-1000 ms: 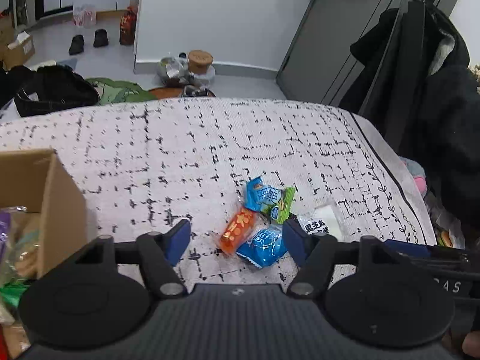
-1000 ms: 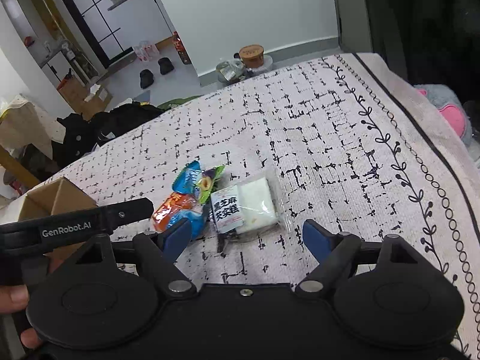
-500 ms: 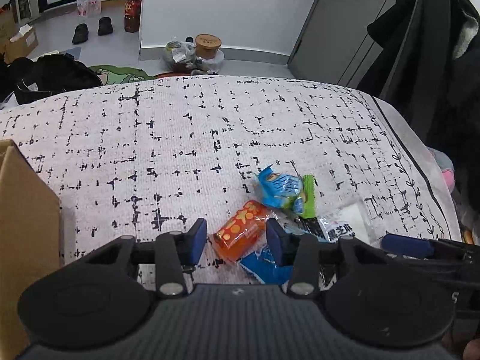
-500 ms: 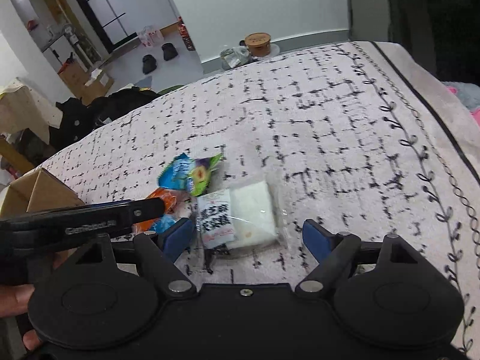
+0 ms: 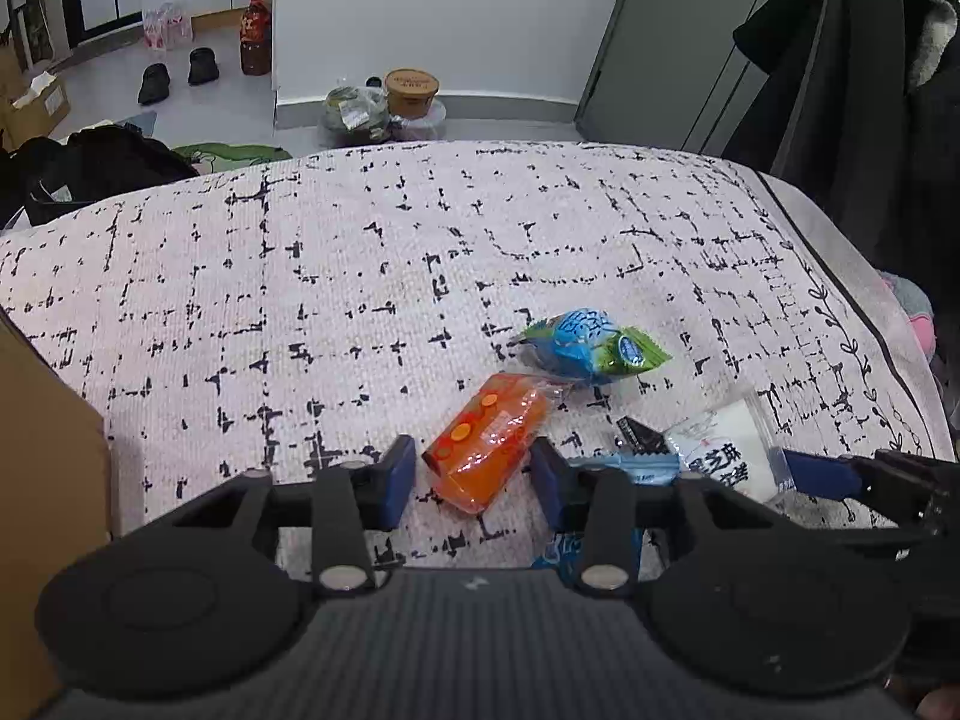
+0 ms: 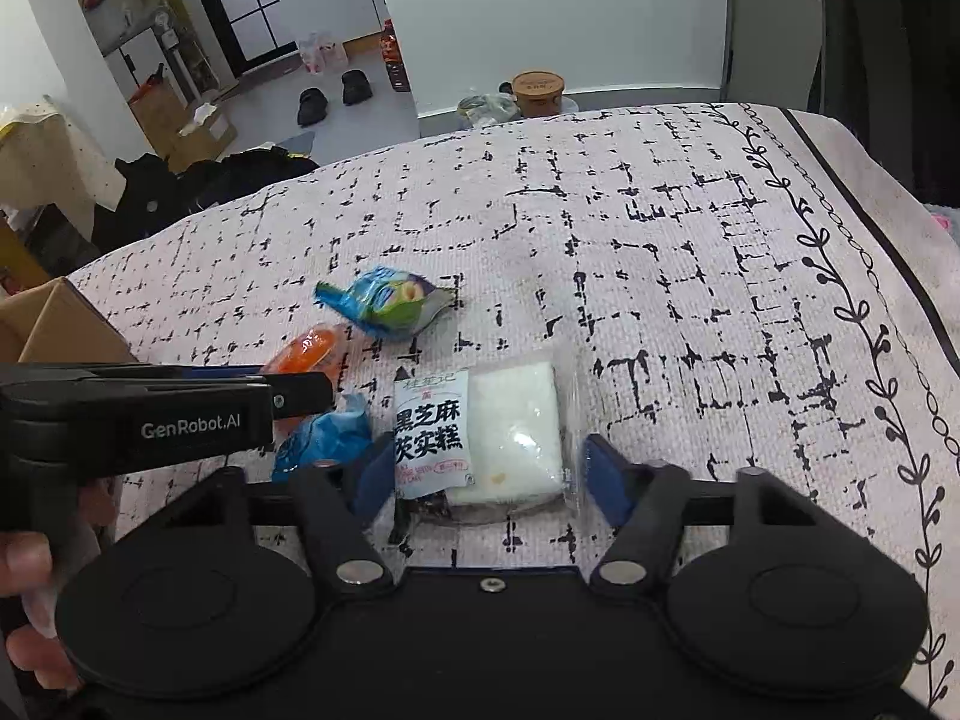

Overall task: Organize snacks
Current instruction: 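Grasp the orange packet with the left gripper while the right grasps the white bread packet, then carry the orange packet and white bread packet over the box with both grippers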

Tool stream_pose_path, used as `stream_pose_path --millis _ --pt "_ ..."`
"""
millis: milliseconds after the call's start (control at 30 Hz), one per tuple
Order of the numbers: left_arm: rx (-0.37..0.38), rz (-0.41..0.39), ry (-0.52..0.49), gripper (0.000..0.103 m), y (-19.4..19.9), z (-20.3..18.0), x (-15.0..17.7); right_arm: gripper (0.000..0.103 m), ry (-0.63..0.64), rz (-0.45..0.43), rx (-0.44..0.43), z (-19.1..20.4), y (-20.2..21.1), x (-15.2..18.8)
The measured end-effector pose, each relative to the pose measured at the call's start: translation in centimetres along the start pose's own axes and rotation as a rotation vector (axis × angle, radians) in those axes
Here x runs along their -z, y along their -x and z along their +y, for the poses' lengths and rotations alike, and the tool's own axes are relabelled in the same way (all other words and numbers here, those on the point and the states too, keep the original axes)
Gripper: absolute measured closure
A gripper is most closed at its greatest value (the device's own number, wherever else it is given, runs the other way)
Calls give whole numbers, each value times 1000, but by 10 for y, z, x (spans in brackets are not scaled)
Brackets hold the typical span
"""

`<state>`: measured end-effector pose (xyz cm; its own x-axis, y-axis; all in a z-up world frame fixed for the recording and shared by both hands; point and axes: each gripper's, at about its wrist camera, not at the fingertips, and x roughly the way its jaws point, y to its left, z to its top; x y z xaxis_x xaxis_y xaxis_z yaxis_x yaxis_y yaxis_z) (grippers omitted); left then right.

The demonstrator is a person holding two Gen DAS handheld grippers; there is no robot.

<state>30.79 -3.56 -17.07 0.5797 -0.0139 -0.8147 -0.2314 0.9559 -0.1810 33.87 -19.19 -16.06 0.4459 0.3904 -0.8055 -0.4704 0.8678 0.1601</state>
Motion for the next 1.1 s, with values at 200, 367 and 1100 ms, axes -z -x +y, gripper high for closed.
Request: stream_pose_path --millis 200,367,1100 --pt "42 -8 -1 79 13 0 4 51 -66 -7 -7 -6 17 4" --pt "77 -24 23 80 34 5 8 52 -131 -22 -4 -8 36 15" --pt "58 -184 31 80 157 27 9 52 -237 -183 -15 1 133 29"
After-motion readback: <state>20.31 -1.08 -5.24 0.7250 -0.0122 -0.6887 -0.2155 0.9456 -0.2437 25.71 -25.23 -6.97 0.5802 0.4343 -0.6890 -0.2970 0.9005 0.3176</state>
